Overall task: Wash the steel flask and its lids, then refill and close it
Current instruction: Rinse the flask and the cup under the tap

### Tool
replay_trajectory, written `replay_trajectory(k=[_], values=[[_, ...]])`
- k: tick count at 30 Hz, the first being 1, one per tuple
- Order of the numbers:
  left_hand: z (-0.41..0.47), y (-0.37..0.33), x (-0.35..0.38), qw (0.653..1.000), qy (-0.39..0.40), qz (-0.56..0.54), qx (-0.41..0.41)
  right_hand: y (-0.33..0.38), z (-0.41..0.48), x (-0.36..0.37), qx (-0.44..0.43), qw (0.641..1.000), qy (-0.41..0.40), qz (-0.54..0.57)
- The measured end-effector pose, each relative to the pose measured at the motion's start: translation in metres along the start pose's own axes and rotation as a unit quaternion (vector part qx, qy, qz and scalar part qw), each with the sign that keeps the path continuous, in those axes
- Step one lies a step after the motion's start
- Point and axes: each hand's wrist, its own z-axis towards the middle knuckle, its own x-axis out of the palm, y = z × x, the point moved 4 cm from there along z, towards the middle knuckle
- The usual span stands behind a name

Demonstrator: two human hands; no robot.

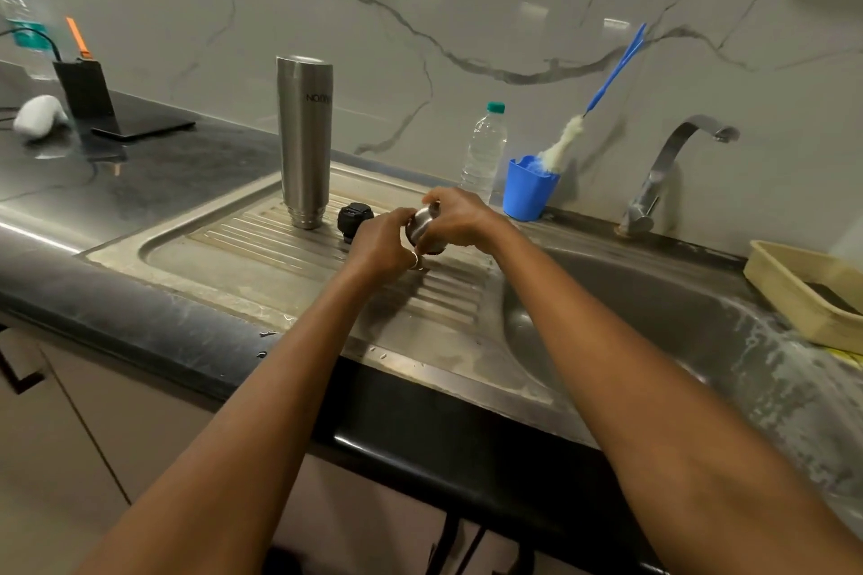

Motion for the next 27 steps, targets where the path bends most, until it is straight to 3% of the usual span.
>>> replay_trajectory(k=[9,27], values=[[0.004,0.004,0.006,0.999,0.023,0.041,-0.026,0.004,0.007,0.012,0.019,0.997,0.002,-0.069],[0.002,-0.003,0.002,0.992,0.063,0.087,-0.072,-0.002,-0.001,0.015,0.025,0.999,0.003,-0.031]])
